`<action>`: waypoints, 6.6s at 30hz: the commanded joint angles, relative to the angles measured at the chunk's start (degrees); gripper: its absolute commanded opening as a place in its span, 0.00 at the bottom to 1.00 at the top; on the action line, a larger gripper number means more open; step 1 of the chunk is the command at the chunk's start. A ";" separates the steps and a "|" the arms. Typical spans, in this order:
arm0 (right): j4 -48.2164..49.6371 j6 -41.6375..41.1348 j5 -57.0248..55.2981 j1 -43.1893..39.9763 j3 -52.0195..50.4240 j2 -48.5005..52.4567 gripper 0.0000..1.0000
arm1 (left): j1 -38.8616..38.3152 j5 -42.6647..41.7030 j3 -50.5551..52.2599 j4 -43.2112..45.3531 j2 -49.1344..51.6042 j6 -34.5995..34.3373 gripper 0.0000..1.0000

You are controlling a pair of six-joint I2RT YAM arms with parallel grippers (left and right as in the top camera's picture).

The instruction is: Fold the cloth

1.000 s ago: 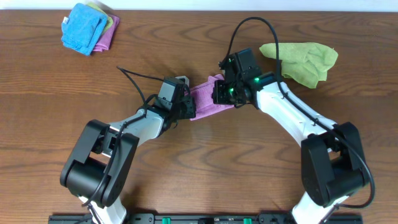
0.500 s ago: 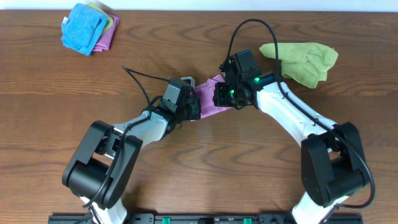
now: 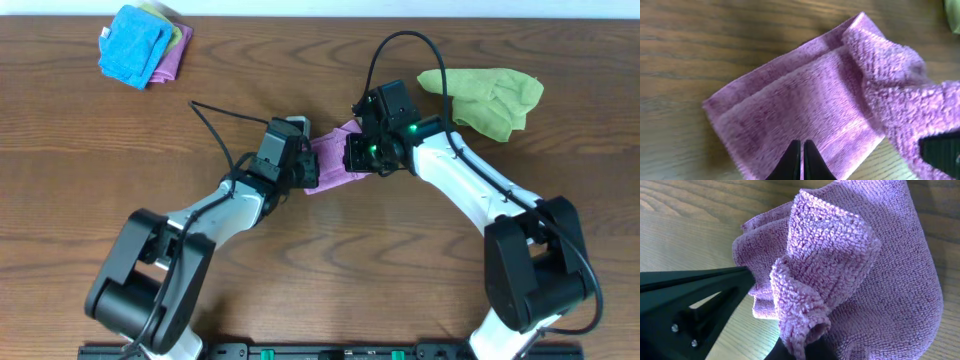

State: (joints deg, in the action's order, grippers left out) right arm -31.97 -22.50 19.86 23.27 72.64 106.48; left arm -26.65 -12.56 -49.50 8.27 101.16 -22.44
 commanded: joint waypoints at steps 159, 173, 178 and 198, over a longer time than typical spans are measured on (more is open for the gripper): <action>-35.67 15.63 -29.49 4.44 22.12 -30.88 0.76 | 6.88 -1.20 21.38 -22.36 -48.00 -13.40 0.77; -51.45 12.59 -34.91 4.39 19.76 -57.11 0.99 | 11.02 -17.33 28.15 12.55 -20.06 -20.50 0.95; -55.08 9.60 -35.15 4.39 19.76 -58.80 0.99 | 13.42 -19.30 28.11 20.83 -13.29 -24.57 0.95; -56.00 6.62 -36.37 4.39 19.43 -58.69 0.99 | 13.49 -29.35 11.26 23.23 11.67 -28.39 0.98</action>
State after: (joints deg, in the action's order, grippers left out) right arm -87.70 -14.63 -15.46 28.18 92.49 47.66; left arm -13.17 -42.39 -37.26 35.07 106.13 -50.96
